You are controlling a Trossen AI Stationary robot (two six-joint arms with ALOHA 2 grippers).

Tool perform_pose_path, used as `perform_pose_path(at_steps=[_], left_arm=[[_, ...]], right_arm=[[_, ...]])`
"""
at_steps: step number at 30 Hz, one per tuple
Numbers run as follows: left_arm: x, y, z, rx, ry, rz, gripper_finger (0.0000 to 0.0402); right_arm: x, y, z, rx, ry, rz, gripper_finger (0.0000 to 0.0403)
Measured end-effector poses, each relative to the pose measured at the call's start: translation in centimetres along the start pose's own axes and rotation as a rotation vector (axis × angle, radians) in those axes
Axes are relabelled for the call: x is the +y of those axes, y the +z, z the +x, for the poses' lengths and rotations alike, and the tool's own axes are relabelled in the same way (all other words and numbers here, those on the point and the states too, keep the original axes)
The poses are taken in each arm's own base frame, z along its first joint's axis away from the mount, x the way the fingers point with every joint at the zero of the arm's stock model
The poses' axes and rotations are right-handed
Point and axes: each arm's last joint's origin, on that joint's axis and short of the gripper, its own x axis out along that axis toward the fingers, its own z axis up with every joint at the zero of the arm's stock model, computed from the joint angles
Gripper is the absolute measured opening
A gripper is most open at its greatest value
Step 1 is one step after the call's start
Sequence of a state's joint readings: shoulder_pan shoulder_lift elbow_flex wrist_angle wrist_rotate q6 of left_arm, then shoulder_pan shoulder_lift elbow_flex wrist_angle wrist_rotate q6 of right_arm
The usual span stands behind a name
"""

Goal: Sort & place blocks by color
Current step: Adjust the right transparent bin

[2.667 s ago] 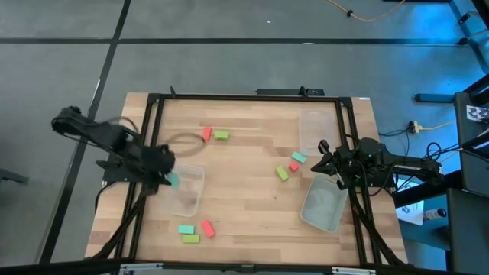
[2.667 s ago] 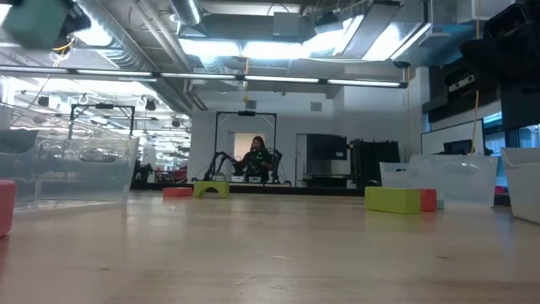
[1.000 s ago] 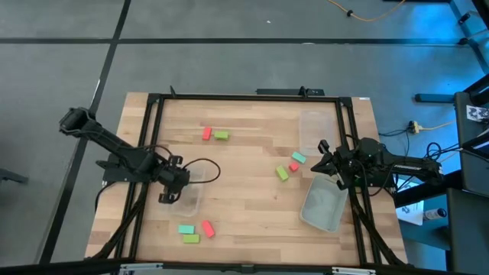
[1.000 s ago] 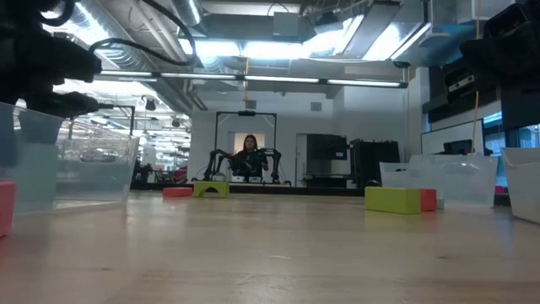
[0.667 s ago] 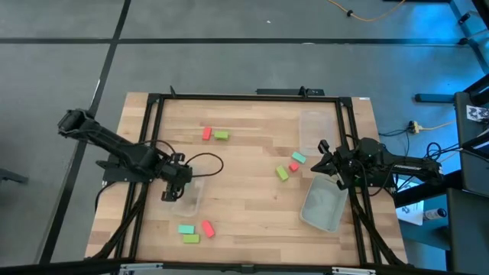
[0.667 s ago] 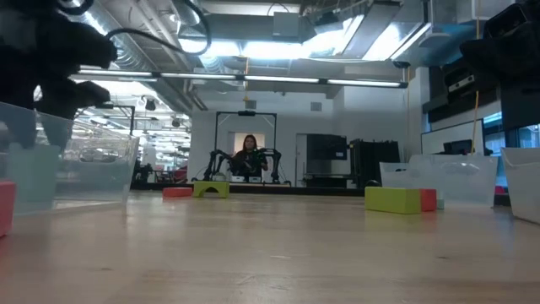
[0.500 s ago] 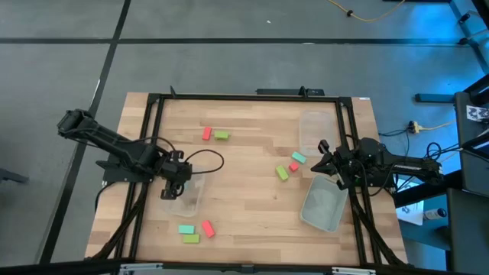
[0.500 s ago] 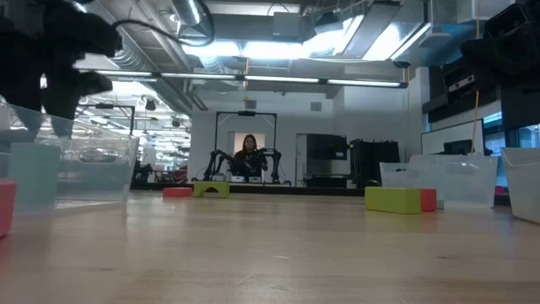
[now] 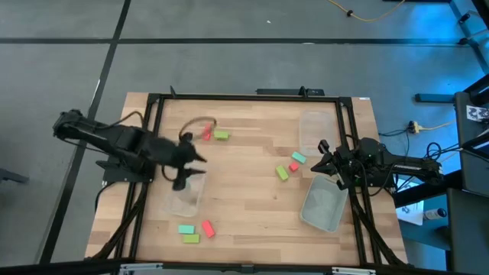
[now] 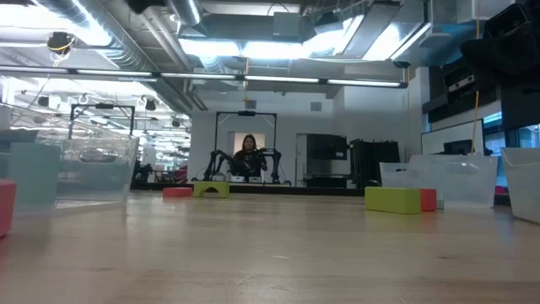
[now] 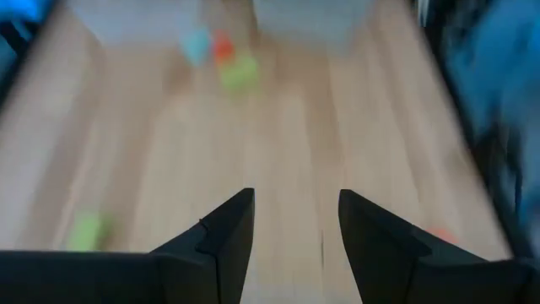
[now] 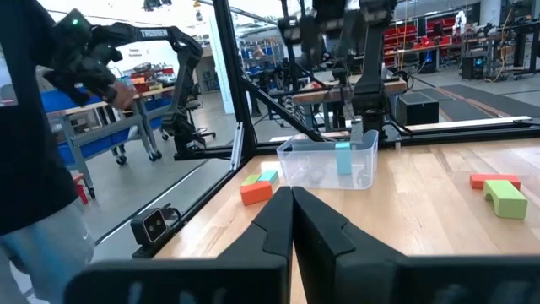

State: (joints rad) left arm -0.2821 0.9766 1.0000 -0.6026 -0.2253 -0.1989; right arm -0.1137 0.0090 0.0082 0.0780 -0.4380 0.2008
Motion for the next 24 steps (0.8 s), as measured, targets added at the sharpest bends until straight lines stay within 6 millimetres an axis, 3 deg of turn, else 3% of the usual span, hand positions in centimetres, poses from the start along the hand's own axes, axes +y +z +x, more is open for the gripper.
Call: perform_pose_path(at_steps=[4,11,24], left_arm=[[1.9,0.3,0.4,-0.239,0.014,-0.102,0.0165],[4.4,-0.7,0.8,-0.625,0.066,-0.285,0.0165],[5.5,-1.5,1.3,-0.681,0.087,-0.346,0.0165]], right_arm=[[0.0,0.0,0.0,0.0,0.0,0.0,0.0014],[0.0,0.0,0.0,0.0,0.0,0.0,0.0014],[0.0,0.0,0.0,0.0,0.0,-0.002,0.0014]])
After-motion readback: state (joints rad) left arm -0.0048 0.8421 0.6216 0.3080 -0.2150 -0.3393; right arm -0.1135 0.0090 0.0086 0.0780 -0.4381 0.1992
